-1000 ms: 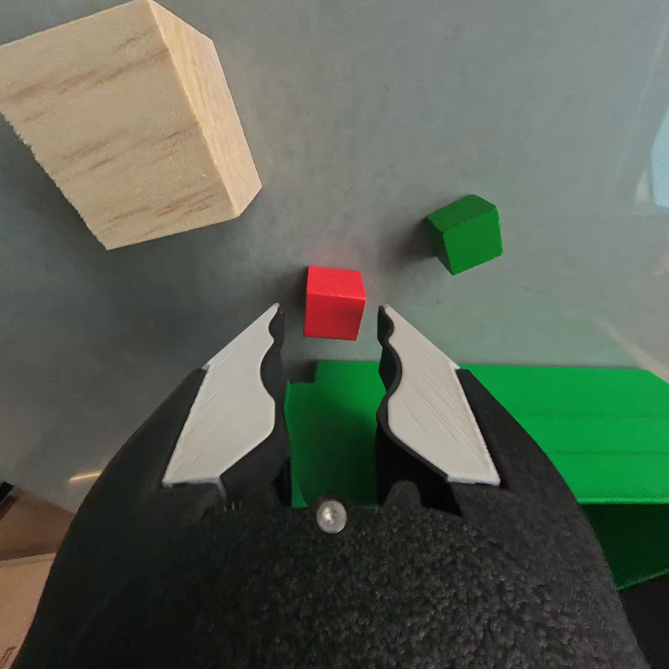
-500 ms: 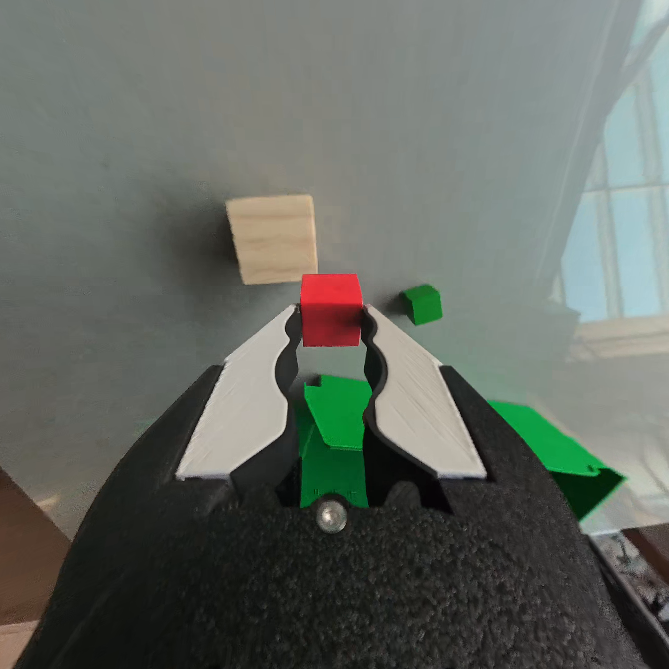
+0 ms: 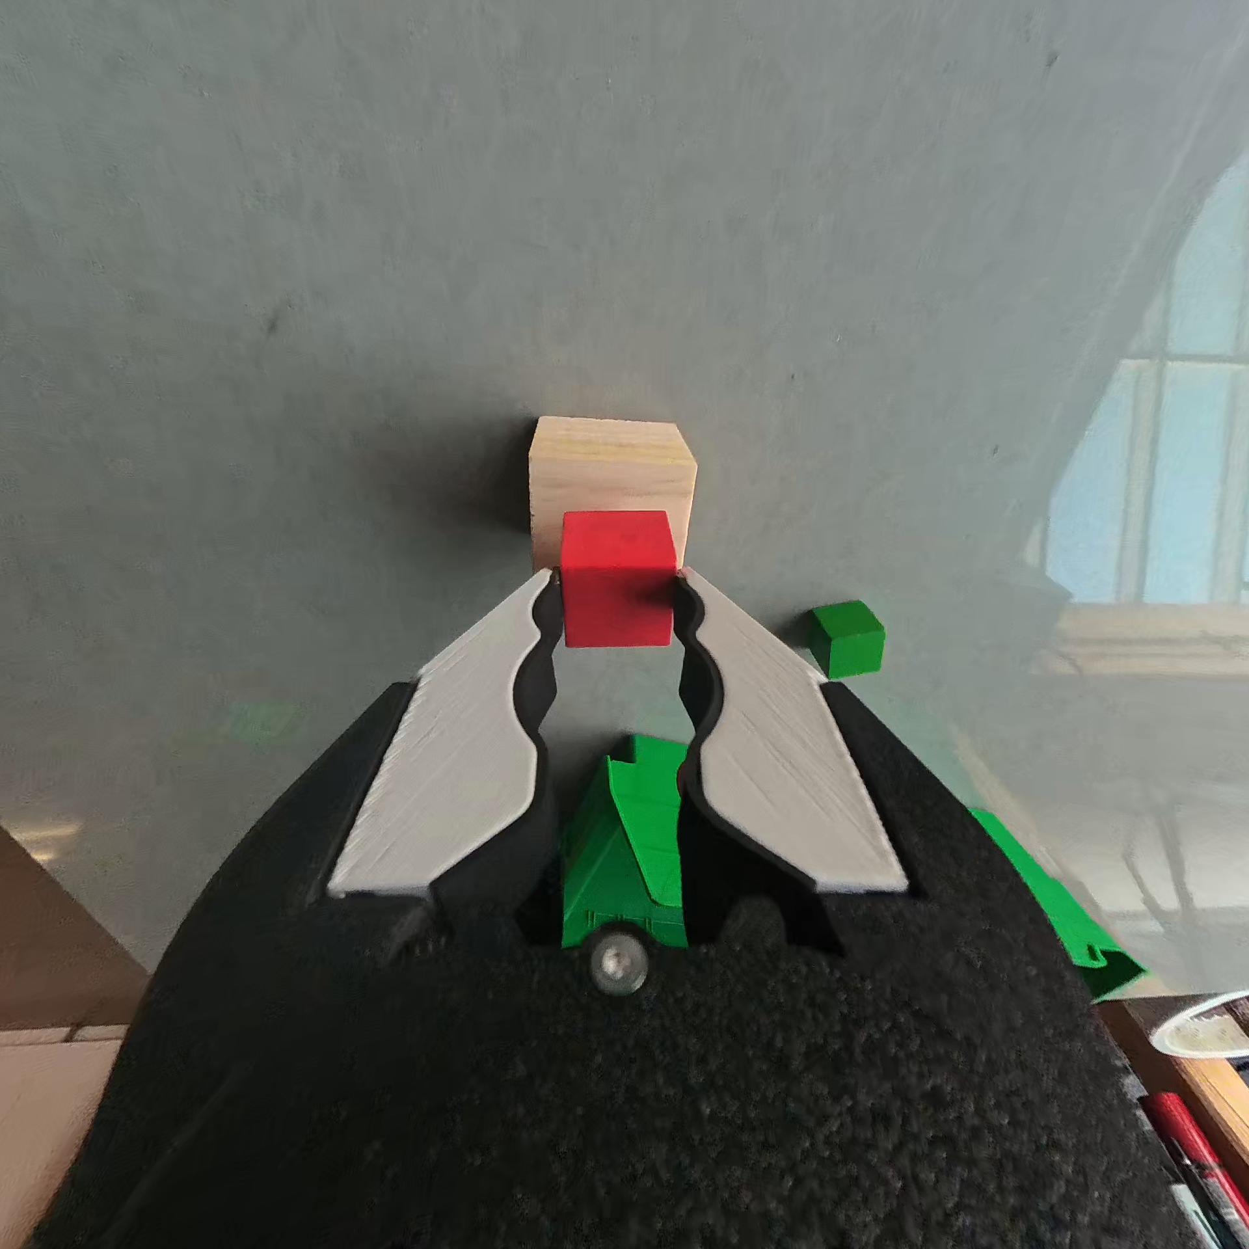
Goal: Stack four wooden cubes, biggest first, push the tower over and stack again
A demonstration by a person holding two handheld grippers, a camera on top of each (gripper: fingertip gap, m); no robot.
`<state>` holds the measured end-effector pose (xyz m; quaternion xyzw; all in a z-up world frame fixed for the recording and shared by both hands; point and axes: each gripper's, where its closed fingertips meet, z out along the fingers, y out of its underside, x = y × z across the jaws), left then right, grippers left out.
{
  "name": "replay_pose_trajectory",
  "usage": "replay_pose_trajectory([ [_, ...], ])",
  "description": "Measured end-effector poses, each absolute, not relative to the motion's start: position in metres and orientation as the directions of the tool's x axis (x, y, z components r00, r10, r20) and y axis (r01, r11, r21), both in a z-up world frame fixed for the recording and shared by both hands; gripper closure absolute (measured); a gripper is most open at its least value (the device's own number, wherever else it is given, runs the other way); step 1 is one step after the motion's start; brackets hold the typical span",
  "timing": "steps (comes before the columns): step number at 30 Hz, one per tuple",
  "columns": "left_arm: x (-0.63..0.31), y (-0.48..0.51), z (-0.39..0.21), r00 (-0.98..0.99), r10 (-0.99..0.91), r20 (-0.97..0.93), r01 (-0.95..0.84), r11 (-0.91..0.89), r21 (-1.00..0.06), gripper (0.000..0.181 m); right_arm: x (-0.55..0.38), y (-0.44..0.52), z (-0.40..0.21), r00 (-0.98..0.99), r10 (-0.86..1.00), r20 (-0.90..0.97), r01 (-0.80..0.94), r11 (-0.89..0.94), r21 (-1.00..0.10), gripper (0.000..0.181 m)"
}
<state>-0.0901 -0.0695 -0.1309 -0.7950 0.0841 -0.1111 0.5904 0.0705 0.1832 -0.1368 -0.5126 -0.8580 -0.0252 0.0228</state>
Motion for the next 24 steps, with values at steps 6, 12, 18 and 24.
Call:
replay_pose_trajectory([
  [6, -0.0876, -0.0681, -0.1309, 0.958, -0.276, 0.070, -0.013, -0.288, -0.958, 0.117, 0.0676, 0.1811, -0.1397, -0.466, 0.882, 0.065, 0.885, 0.465, 0.034, 0.149],
  [12, -0.0865, -0.0695, -0.1304, 0.957, -0.283, 0.070, -0.014, -0.285, -0.958, 0.117, 0.0678, 0.1800, -0.1452, -0.457, 0.887, 0.057, 0.889, 0.455, 0.053, 0.149],
  [18, -0.0862, -0.0712, -0.1312, 0.955, -0.287, 0.070, -0.017, -0.290, -0.957, 0.117, 0.0676, 0.1803, -0.1454, -0.447, 0.893, 0.058, 0.894, 0.444, 0.061, 0.149],
  [24, -0.0852, -0.0716, -0.1317, 0.955, -0.290, 0.066, -0.022, -0.292, -0.956, 0.117, 0.0676, 0.1806, -0.1463, -0.435, 0.898, 0.067, 0.900, 0.431, 0.067, 0.149],
])
